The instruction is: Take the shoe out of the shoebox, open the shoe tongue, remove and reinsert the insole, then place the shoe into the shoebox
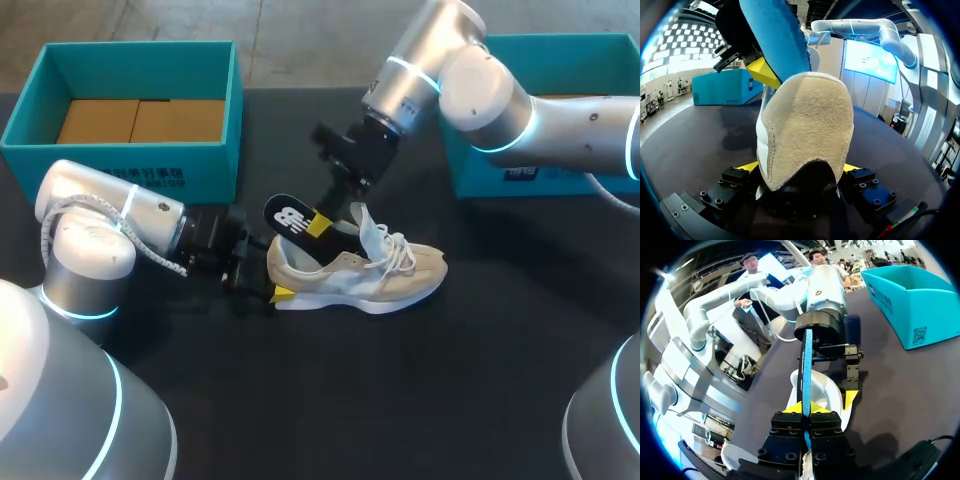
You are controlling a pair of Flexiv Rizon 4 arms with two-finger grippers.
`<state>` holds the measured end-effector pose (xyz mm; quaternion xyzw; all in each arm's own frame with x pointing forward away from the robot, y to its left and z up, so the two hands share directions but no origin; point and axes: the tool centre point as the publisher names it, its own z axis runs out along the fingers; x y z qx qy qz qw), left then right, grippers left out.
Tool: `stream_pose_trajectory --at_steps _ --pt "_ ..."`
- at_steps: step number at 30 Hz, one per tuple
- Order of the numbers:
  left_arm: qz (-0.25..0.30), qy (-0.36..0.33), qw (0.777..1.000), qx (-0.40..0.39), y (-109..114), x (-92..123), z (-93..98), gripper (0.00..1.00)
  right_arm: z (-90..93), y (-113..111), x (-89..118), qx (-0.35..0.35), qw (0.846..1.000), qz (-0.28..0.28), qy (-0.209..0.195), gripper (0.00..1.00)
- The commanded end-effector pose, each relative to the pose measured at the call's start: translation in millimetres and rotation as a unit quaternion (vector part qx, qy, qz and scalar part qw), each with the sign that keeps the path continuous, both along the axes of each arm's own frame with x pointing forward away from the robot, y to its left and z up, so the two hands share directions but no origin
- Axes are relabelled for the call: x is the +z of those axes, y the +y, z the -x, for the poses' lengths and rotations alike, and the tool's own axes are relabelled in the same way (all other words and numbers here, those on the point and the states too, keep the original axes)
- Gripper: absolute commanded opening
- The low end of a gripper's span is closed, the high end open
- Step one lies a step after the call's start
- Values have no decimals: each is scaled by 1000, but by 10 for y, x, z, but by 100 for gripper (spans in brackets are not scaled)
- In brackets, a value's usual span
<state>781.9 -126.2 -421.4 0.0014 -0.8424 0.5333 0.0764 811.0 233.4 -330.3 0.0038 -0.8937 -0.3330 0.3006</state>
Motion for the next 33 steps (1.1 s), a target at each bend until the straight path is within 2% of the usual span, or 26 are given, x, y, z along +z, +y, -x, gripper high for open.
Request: stream_pose_trajectory --at_steps 1,6,17,27,33 --pt "0 0 1000 0 16 -18 5 0 -21 -9 64 -5 1000 -7 -12 0" --pt "0 0 1000 0 16 -18 5 0 -103 21 162 -11 999 -19 -38 0" --pt "0 0 1000 0 16 -18 5 0 -396 141 602 -12 991 -39 -130 0" --pt "0 0 1000 0 16 -18 5 0 -631 270 948 -18 976 -48 -210 0" --pt "0 0 1000 0 16 -18 5 0 -736 326 1087 -33 966 -48 -251 0"
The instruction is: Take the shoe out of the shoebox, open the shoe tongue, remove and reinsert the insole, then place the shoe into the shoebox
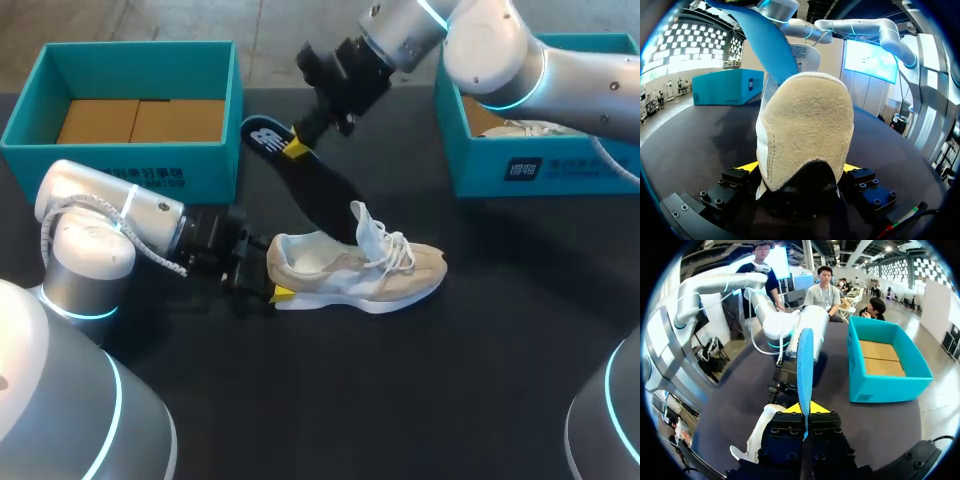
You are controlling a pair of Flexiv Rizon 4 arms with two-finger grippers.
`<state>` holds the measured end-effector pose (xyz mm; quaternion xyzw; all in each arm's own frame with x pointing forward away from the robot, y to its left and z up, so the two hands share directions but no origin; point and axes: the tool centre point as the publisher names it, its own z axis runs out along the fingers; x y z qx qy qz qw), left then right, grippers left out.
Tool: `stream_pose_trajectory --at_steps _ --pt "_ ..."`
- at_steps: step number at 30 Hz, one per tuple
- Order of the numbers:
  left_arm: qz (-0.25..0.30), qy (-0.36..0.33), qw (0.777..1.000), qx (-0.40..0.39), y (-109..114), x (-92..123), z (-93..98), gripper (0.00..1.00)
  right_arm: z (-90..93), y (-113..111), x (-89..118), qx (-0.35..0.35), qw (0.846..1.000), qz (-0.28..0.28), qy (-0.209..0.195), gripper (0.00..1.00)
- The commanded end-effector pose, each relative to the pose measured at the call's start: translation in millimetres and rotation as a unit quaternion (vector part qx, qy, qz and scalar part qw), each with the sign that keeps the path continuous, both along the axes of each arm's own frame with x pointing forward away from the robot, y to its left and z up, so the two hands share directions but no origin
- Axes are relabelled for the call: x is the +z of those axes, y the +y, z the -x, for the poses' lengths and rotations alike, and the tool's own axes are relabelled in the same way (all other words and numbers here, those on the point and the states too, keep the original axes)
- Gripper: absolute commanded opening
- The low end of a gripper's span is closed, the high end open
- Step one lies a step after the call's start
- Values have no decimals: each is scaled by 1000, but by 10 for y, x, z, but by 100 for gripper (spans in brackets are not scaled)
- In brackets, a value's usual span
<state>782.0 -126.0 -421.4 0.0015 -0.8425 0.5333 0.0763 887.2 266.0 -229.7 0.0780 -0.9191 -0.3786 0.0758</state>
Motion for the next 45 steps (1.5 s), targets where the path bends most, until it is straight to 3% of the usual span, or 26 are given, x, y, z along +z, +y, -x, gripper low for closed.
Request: stream_pose_trajectory --at_steps 1,10,12,41,45 --pt "0 0 1000 0 14 -18 6 0 11 -2 107 -17 1000 0 -26 0" --pt "0 0 1000 0 14 -18 6 0 -105 0 276 -50 994 -25 -89 0" --pt "0 0 1000 0 14 -18 6 0 -130 -2 337 -68 990 -40 -120 0" --pt "0 0 1000 0 14 -18 6 0 -130 -2 337 -68 990 -40 -120 0" --pt "0 0 1000 0 14 -18 6 0 -172 -88 514 -70 987 -104 -105 0"
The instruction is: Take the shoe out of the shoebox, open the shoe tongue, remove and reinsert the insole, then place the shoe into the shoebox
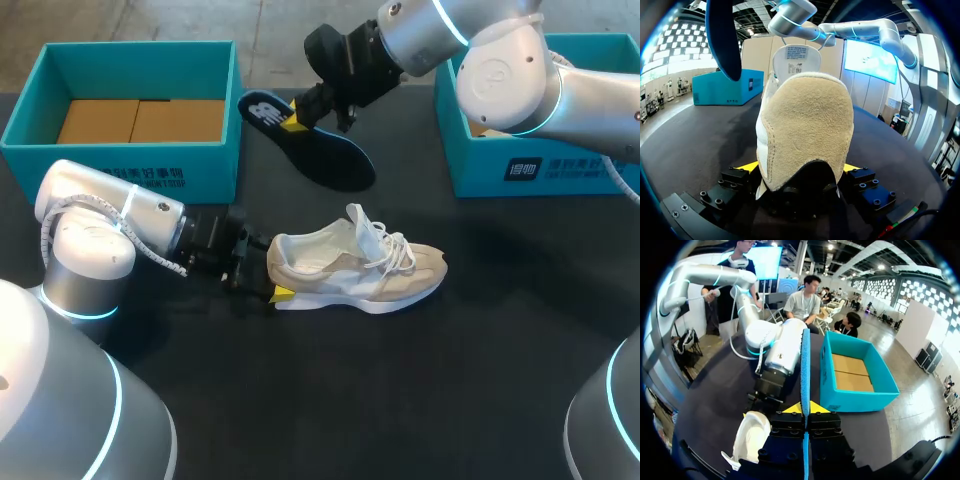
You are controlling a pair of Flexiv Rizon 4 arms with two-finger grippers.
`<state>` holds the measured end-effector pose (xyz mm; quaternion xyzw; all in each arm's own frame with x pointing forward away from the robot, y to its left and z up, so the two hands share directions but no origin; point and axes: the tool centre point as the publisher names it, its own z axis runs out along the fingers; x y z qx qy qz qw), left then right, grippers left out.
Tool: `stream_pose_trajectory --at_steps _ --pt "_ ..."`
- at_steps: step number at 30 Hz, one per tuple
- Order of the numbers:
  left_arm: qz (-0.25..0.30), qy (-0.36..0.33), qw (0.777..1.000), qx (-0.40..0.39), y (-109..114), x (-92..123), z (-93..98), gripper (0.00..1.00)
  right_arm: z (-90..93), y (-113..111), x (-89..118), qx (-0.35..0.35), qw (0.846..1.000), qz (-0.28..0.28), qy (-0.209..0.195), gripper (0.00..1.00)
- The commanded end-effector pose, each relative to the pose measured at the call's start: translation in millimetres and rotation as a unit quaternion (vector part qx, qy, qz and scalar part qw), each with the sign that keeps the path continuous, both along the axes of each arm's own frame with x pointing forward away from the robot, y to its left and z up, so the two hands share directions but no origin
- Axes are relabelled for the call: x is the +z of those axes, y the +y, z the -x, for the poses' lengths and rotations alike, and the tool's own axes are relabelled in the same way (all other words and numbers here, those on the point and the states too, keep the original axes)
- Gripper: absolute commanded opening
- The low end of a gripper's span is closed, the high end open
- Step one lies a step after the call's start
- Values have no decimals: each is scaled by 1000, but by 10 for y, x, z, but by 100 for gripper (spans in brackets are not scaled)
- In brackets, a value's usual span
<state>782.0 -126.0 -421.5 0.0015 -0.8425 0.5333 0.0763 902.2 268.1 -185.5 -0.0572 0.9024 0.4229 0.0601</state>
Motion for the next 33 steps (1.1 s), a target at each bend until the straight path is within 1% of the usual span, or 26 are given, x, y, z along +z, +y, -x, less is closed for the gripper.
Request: stream_pose_trajectory --at_steps 1,3,4,6,8,14,18,24,28,31,33 --pt "0 0 1000 0 14 -18 6 0 -33 -127 119 11 997 -71 13 0" --pt "0 0 1000 0 14 -18 6 0 -40 -147 216 21 997 -73 28 0" --pt "0 0 1000 0 14 -18 6 0 -44 -160 287 25 995 -88 30 0" --pt "0 0 1000 0 14 -18 6 0 -60 -179 380 28 994 -93 46 0" --pt "0 0 1000 0 14 -18 6 0 -70 -193 446 28 994 -89 60 0" --pt "0 0 1000 0 14 -18 6 0 -88 -222 604 25 987 -120 105 0" --pt "0 0 1000 0 14 -18 6 0 -94 -242 702 20 978 -161 131 0" --pt "0 0 1000 0 14 -18 6 0 -73 -227 906 26 966 -203 157 0" --pt "0 0 1000 0 14 -18 6 0 -40 -232 980 19 955 -228 191 0" --pt "0 0 1000 0 14 -18 6 0 -17 -244 1020 10 945 -254 207 0" --pt "0 0 1000 0 14 -18 6 0 -8 -264 1033 3 940 -261 218 0"
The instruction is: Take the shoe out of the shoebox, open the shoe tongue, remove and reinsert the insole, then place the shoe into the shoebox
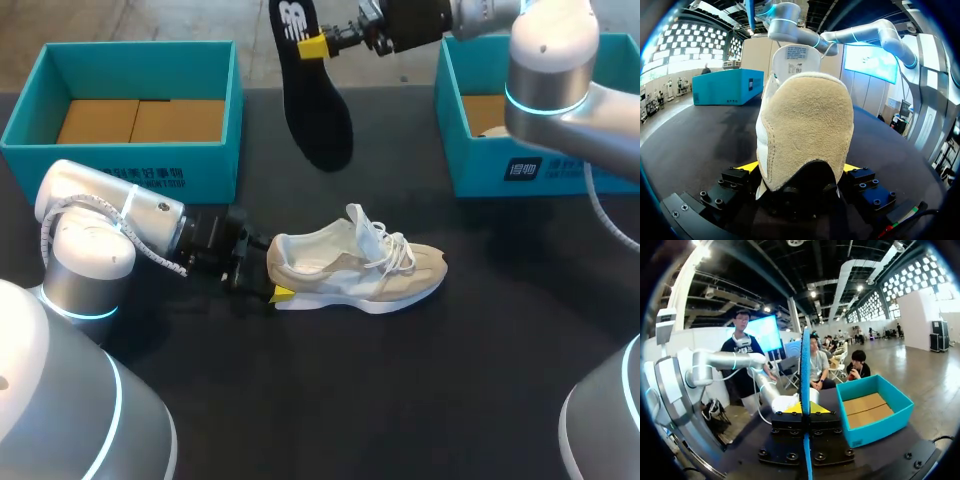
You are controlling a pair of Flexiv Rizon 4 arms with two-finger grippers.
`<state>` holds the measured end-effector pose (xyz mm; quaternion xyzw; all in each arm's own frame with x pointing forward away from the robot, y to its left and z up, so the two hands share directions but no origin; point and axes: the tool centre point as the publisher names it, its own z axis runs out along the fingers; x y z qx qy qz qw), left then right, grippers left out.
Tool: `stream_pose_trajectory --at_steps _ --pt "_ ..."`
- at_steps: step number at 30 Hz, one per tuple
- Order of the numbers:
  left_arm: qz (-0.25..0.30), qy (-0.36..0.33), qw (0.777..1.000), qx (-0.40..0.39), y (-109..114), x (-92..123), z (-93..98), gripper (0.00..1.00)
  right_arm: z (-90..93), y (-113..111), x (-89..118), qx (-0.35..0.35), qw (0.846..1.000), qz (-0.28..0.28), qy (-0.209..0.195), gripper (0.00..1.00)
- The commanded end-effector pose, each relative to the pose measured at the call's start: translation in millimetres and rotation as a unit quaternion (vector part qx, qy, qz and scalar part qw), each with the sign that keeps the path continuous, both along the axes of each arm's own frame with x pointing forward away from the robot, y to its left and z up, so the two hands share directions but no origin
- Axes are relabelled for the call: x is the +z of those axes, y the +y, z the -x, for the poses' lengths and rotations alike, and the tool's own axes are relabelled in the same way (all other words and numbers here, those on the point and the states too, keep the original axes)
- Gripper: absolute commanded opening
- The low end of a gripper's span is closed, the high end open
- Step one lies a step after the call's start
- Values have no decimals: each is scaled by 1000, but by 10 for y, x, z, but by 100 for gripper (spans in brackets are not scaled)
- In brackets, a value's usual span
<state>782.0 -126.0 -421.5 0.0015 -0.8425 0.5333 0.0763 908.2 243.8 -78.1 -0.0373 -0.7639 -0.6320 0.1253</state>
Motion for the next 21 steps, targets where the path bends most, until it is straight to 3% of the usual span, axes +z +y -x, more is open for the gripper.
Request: stream_pose_trajectory --at_steps 1,5,21 --pt "0 0 1000 0 14 -18 6 0 52 -40 -31 -21 999 -25 19 0" --pt "0 0 1000 0 14 -18 6 0 34 -127 1 -49 998 -28 29 0" --pt "0 0 1000 0 14 -18 6 0 34 -127 1 -49 998 -28 29 0"
